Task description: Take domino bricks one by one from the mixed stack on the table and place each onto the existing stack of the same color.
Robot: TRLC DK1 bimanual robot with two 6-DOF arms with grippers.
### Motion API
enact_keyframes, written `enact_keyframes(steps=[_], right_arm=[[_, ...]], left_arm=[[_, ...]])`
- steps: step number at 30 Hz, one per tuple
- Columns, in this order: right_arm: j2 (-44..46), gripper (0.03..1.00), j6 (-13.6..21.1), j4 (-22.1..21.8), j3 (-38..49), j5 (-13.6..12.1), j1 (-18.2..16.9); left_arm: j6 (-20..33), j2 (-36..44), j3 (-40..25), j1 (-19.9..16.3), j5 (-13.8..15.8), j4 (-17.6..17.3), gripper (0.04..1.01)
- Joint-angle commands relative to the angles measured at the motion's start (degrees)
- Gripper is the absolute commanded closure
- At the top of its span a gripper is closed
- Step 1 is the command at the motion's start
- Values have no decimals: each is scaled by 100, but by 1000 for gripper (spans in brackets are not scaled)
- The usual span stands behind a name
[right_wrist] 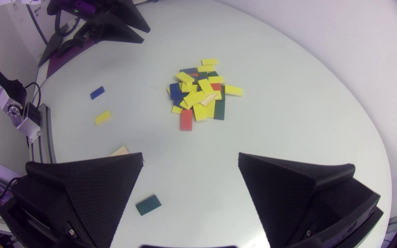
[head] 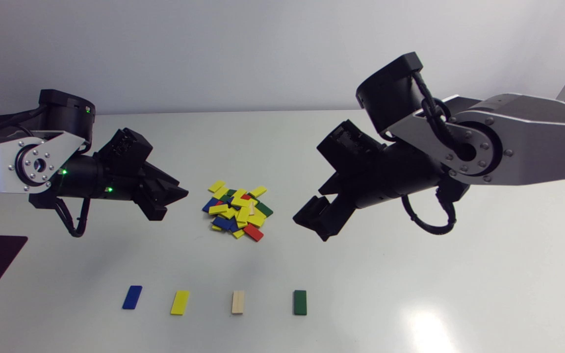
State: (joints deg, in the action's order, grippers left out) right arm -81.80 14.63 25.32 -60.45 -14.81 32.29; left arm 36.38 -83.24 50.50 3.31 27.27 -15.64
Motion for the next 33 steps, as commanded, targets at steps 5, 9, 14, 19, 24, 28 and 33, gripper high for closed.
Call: enact_keyframes(steps=[5, 9, 14, 19, 24, 28, 33], right_arm=[[85, 66, 110, -133, 288, -92, -57], [68, 66, 127, -150, 296, -119, -109], [50, 66, 171, -159, 288, -172, -188], [-38, 66, 198, -168, 244, -189, -206], [-99, 66, 233, -168, 191, -198, -241], [-205, 66, 251, -168, 121, -233, -285], [-354, 66, 277, -177, 77, -251, -311]], left_arm=[[554, -711, 329, -94, 7, -45, 70], [712, -975, 531, -173, 139, -53, 70], [862, -1212, 689, -191, 209, -36, 70], [1046, -1520, 900, -182, 323, -27, 70], [1284, -1783, 1058, -182, 402, -18, 70], [1468, -2073, 1296, -217, 464, -27, 72], [1802, -2416, 1586, -226, 481, -150, 72]])
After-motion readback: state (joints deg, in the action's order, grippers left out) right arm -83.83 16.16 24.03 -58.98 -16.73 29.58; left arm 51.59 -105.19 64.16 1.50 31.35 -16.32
